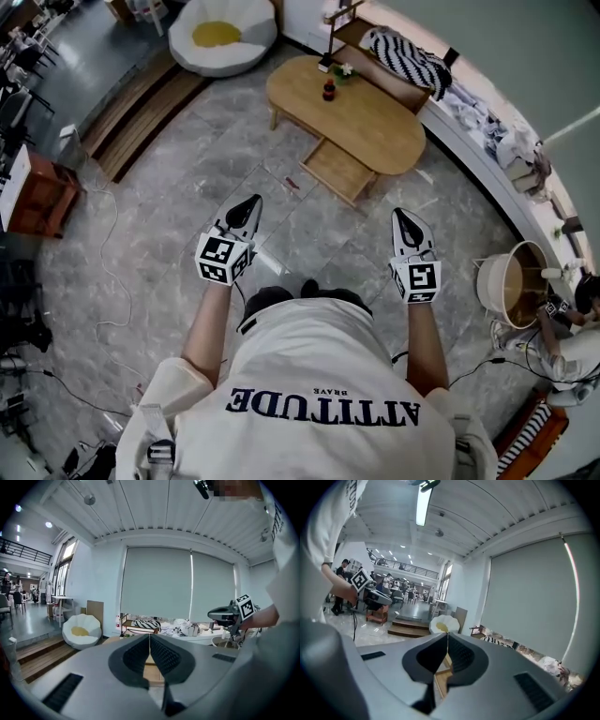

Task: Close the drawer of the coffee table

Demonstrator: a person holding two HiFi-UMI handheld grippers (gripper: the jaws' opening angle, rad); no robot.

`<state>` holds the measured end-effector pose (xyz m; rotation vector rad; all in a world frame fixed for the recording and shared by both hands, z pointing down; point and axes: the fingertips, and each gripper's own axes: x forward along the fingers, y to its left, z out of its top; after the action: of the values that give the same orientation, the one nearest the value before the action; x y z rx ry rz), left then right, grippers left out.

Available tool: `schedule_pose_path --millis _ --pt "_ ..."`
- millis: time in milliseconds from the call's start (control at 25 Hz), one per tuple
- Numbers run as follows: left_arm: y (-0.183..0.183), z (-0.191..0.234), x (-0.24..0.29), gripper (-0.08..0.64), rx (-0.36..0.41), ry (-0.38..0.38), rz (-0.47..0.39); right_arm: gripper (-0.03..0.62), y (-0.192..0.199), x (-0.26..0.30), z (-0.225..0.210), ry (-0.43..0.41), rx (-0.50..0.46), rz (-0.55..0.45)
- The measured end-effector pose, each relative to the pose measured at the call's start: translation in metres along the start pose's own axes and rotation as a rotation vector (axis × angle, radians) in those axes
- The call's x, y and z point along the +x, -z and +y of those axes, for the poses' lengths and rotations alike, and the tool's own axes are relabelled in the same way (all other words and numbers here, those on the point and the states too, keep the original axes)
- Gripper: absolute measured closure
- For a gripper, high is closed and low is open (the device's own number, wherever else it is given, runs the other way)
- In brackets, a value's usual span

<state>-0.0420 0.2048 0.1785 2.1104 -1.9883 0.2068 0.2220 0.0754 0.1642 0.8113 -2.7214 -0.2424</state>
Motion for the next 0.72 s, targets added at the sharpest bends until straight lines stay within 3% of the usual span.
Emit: schedule_pose_path --millis 400,720 --pt "-0.005 0.009 0.032 0.538 0.004 0.035 0.022 0.572 0.008 0.019 -0.015 0.030 0.032 0.028" --pt "-0.015 0.049 0.064 0.538 0.048 0.102 0.028 0.572 0.001 0.055 -0.008 0.056 0.075 0.048"
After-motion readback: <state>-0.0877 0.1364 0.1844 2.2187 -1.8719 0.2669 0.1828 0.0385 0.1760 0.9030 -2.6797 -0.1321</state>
